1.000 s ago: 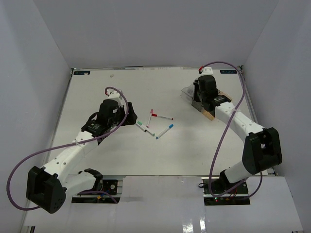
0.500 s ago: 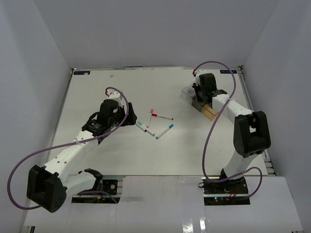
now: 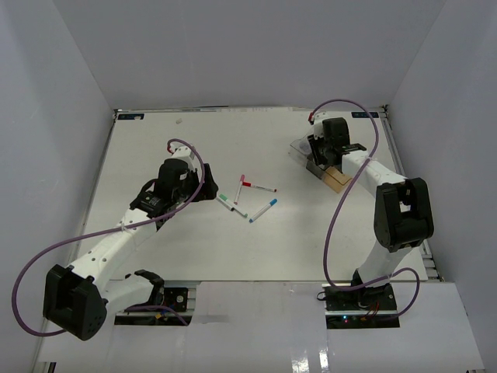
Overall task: Sort the stationery into containers
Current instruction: Place the stationery in the storage box, then pick up the pen from the center of the board.
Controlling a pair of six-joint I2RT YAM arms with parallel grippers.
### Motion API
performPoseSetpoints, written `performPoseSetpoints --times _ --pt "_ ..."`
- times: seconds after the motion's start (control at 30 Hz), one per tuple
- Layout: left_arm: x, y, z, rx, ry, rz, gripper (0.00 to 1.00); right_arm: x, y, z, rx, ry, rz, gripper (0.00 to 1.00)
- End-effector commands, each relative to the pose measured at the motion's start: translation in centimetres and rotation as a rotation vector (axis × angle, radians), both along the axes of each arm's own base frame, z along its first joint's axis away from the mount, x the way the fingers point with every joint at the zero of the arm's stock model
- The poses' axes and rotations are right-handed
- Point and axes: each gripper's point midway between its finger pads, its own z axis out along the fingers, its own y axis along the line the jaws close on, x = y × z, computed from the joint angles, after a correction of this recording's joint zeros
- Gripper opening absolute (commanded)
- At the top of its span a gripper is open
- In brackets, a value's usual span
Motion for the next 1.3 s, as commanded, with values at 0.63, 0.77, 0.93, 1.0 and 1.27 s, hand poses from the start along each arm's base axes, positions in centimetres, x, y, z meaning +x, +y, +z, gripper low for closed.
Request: performPoseSetpoints --times 0.63,0.77,0.93,1.0,1.27 --pt "0.4 0.8 1.8 -0.005 -0.038 0.034 0.94 -7.1 4.7 5.7 0.358 -0.055 -0.307 0.79" --pt "0.5 1.2 2.1 -0.003 -0.049 0.047 0.94 -9.7 9.2 3.3 0.403 0.015 -0.308 0.78" --pt "0.4 1.4 2.3 -0.003 -0.054 0.056 0.94 -11.6 13.2 -1.0 0.372 0.108 -0.321 0.75" --pt "0.4 1.5 2.2 -0.001 -0.053 0.057 0.94 -12.4 14.6 -1.9 0.377 0.124 -0.330 0.72" --pt "0.3 1.5 2.2 -0.003 -0.052 0.057 0.94 -14.0 17.2 -6.3 0.299 0.194 -0.389 0.59"
